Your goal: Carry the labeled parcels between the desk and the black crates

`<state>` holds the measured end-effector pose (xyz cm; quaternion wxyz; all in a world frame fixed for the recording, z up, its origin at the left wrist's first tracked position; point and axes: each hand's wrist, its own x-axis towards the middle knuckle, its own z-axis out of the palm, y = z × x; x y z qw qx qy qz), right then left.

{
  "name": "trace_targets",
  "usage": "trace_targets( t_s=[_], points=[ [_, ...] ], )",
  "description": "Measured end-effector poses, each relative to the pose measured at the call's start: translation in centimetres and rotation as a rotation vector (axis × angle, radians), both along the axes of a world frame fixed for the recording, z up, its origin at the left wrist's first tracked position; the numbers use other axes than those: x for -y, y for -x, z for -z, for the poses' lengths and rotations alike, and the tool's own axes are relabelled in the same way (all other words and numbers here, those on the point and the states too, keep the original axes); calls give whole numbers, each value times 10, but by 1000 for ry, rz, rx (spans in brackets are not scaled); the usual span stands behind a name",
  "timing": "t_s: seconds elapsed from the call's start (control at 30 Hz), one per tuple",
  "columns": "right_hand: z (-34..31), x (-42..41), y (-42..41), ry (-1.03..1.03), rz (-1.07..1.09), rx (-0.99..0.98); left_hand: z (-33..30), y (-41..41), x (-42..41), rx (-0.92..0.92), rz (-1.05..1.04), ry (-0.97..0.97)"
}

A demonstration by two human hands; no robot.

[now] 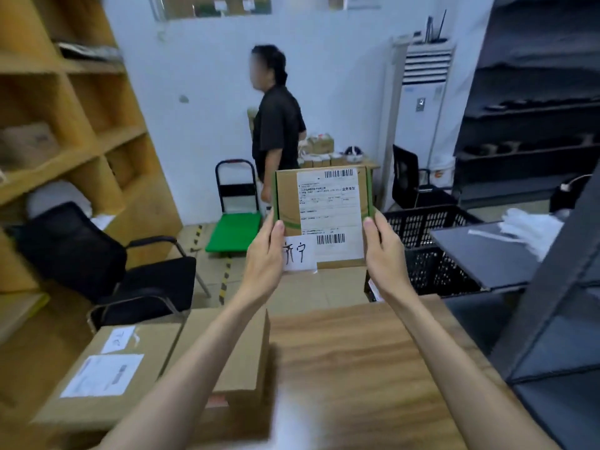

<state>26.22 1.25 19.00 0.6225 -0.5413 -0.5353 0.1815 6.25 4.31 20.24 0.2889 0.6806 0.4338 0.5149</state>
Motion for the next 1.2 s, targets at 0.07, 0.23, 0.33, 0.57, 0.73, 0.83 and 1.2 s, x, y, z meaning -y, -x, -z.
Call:
trace_targets(
  t_s=[0.07, 0.23, 0.33, 0.57, 0.73, 0.83, 1.2],
  points=[
    [-31, -7, -3, -71, -27, -4, -28, 0, -9, -4, 0, -49],
    [-100, -25, -10, -152, -53, 15, -94, -3, -18, 62, 6, -178],
    [-136, -28, -14, -205, -104, 20, -128, -10, -15, 74, -7, -229],
    [-153, -38, -22, -310, -125, -15, -149, -26, -27, 95, -14, -273],
    [-151, -44, -28, -309, -160, -16, -146, -30, -29, 101, -3, -263],
    [-151, -47, -27, -311, -170, -33, -149, -29, -30, 100, -6, -265],
    [-150, -53, -10, -282, -214, -31, -152, -6, -23, 91, -4, -256]
  ],
)
